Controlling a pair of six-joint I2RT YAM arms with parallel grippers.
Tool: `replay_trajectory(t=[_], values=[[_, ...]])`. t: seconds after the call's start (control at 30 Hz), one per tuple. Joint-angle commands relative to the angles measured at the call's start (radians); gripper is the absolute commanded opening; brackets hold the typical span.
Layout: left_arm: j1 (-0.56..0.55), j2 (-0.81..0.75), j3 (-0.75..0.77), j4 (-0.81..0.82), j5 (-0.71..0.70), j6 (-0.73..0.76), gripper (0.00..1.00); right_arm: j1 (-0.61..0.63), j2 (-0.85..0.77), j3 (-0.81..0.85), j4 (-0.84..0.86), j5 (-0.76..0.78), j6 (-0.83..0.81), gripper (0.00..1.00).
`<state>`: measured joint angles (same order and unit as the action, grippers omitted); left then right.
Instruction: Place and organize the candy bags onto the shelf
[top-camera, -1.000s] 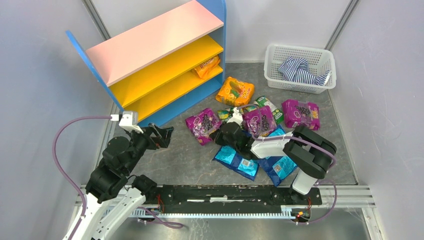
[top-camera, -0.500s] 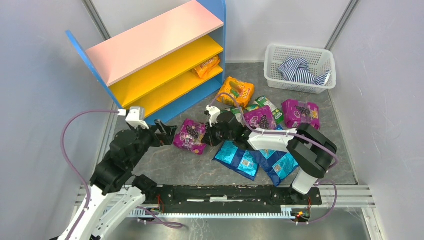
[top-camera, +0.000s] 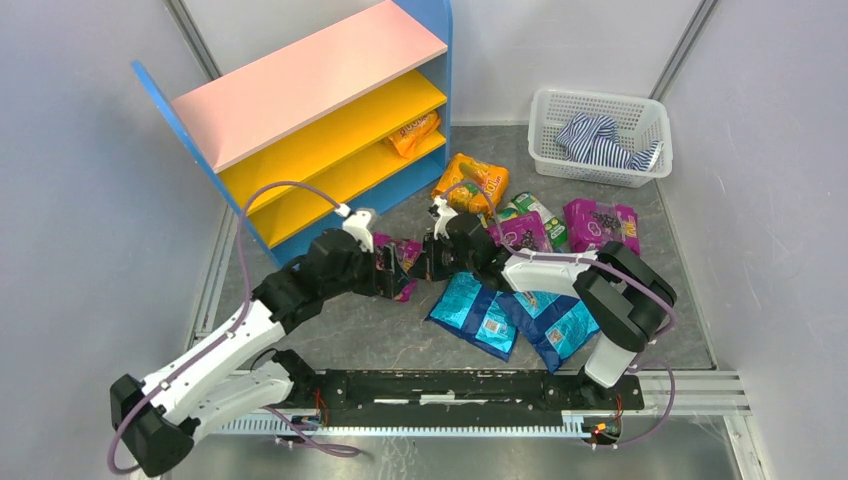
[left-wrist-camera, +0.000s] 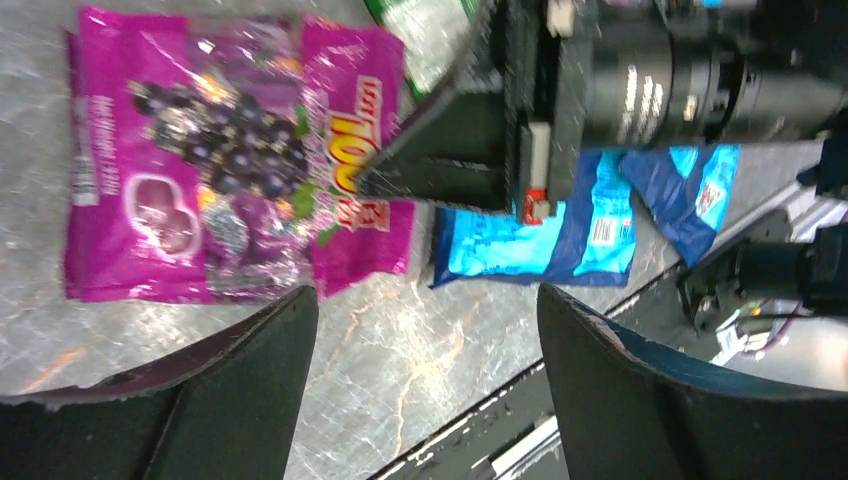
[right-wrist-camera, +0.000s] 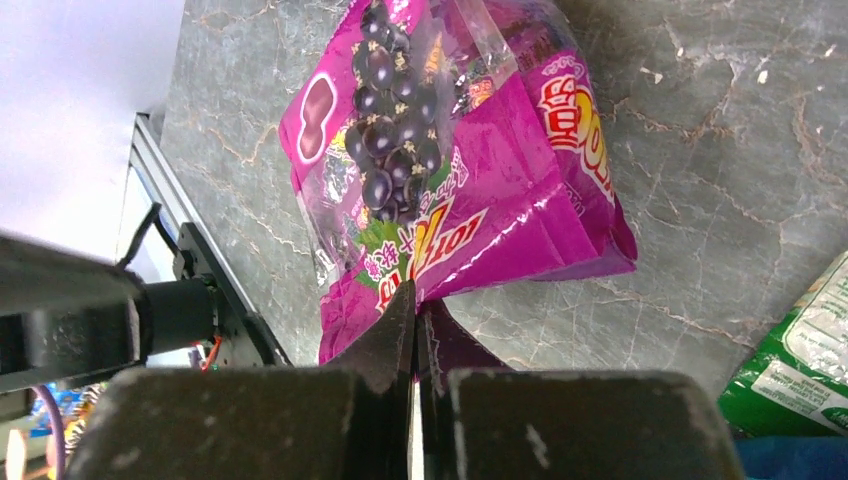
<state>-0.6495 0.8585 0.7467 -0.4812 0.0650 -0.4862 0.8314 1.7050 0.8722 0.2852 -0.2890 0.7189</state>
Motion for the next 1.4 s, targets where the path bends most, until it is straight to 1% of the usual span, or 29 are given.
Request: replay_trajectory(t=[0.0,0.1,0.2,0.33,0.43,0.57,0.7,0.83,0.9,0.93,1.03,1.07,1.17,1.2,1.27,1.33,1.37], values=[[-0.157,0.045,-0.019,0.053,-0.185,-0.062,0.84,-0.003,0.002,-0.01,0.1,-0.003,0.12,0.0],[-0.247,0.115,0.013,0.0,-0.319,-0.051,0.79,-0.003,-0.004,-0.018,0.103,0.003,0.136,0.01],[-0.3,0.177,0.036,-0.015,-0.394,-0.032,0.72,-0.003,-0.003,-0.02,0.106,-0.002,0.149,0.01],[-0.317,0.252,0.034,0.001,-0.414,-0.028,0.59,-0.004,-0.004,-0.035,0.124,0.003,0.183,0.01],[-0.324,0.28,0.024,0.023,-0.431,-0.038,0.56,-0.003,-0.011,-0.057,0.145,0.017,0.214,0.02],[-0.325,0.3,0.027,0.053,-0.456,-0.04,0.49,-0.004,-0.013,-0.076,0.168,0.008,0.24,0.02],[-0.325,0.342,0.046,0.062,-0.459,-0.036,0.49,-0.003,-0.022,-0.083,0.169,0.016,0.251,0.02],[-0.326,0.387,0.059,0.074,-0.42,-0.026,0.58,-0.002,-0.023,-0.085,0.169,0.022,0.26,0.02],[-0.328,0.391,0.048,0.091,-0.405,-0.028,0.58,-0.003,-0.022,-0.086,0.17,0.019,0.266,0.02],[-0.329,0.389,0.04,0.099,-0.4,-0.032,0.54,-0.003,-0.022,-0.087,0.17,0.019,0.267,0.02],[-0.329,0.382,0.031,0.103,-0.415,-0.034,0.33,-0.002,-0.029,-0.097,0.178,0.02,0.27,0.03],[-0.329,0.382,0.031,0.098,-0.425,-0.034,0.28,-0.002,-0.032,-0.104,0.191,0.021,0.273,0.04],[-0.328,0.38,0.032,0.085,-0.446,-0.041,0.12,-0.001,-0.039,-0.123,0.229,0.032,0.298,0.12],[-0.328,0.377,0.03,0.085,-0.447,-0.047,0.08,-0.001,-0.038,-0.122,0.234,0.035,0.303,0.17],[-0.329,0.371,0.027,0.087,-0.447,-0.058,0.03,0.002,-0.033,-0.112,0.229,0.044,0.308,0.18],[-0.329,0.367,0.025,0.087,-0.441,-0.062,0.02,0.002,-0.034,-0.114,0.22,0.058,0.315,0.26],[-0.329,0.362,0.024,0.087,-0.441,-0.063,0.02,0.004,-0.034,-0.117,0.211,0.065,0.317,0.33]])
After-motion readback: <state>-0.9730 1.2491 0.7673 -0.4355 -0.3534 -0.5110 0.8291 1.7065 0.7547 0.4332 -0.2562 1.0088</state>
